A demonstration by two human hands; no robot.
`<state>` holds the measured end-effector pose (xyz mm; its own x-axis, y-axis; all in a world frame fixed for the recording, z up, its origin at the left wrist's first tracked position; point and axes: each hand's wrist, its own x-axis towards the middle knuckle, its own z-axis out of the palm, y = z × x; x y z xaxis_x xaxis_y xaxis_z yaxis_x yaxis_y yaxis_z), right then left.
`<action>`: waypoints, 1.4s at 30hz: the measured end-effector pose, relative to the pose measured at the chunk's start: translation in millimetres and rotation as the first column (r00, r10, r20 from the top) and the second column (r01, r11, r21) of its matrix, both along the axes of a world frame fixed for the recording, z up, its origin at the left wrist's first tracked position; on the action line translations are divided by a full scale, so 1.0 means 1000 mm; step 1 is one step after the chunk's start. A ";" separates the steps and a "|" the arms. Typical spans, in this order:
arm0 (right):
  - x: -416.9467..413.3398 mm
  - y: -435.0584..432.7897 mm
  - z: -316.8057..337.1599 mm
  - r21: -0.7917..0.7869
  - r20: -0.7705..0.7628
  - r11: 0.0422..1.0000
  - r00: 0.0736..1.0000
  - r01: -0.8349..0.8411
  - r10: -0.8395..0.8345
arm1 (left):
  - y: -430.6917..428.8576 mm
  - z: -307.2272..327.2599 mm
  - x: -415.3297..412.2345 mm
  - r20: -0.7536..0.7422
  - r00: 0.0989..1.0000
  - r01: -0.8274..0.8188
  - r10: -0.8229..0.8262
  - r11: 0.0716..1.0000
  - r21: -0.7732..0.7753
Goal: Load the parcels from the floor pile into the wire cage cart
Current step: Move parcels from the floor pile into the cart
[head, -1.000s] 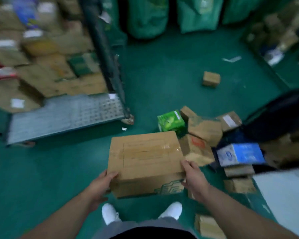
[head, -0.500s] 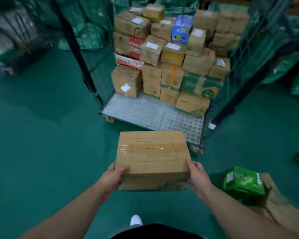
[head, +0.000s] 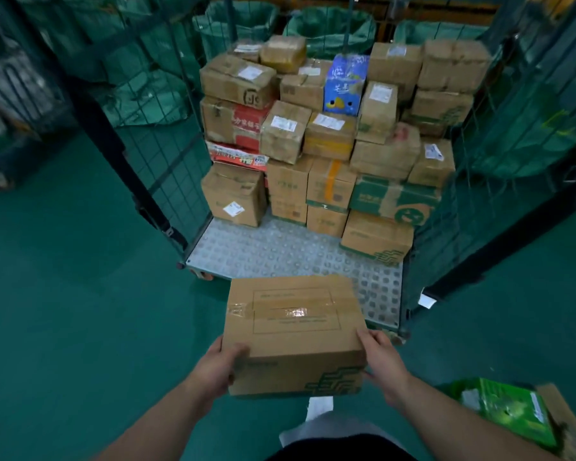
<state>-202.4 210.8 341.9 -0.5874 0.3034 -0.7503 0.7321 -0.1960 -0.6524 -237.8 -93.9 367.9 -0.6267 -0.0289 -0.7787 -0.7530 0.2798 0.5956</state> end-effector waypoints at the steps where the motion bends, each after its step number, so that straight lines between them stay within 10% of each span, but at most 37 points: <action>1: -0.016 0.003 0.000 -0.024 0.002 1.000 1.000 -0.001 0.001 | 0.003 0.000 -0.014 0.003 1.000 -0.014 0.014 1.000 -0.009; 18: -0.259 0.027 -0.028 0.039 0.112 0.990 0.985 -0.138 0.132 | 0.022 -0.034 -0.265 0.055 0.997 -0.043 0.049 0.993 -0.112; 31: -0.416 -0.011 -0.028 0.062 0.177 0.976 0.960 0.211 -0.218 | 0.001 -0.053 -0.536 0.191 0.916 0.366 -0.352 0.930 -0.044; 42: -0.443 0.018 -0.045 0.124 0.217 0.910 0.884 0.395 -0.413 | 0.055 -0.049 -0.595 0.242 0.859 0.471 -0.450 0.882 -0.031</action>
<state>-645.6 228.9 296.6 -0.2128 0.5366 -0.8166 0.7326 -0.4653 -0.4967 -832.6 -38.7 318.4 -0.3969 0.1468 -0.9060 -0.6343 0.6697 0.3863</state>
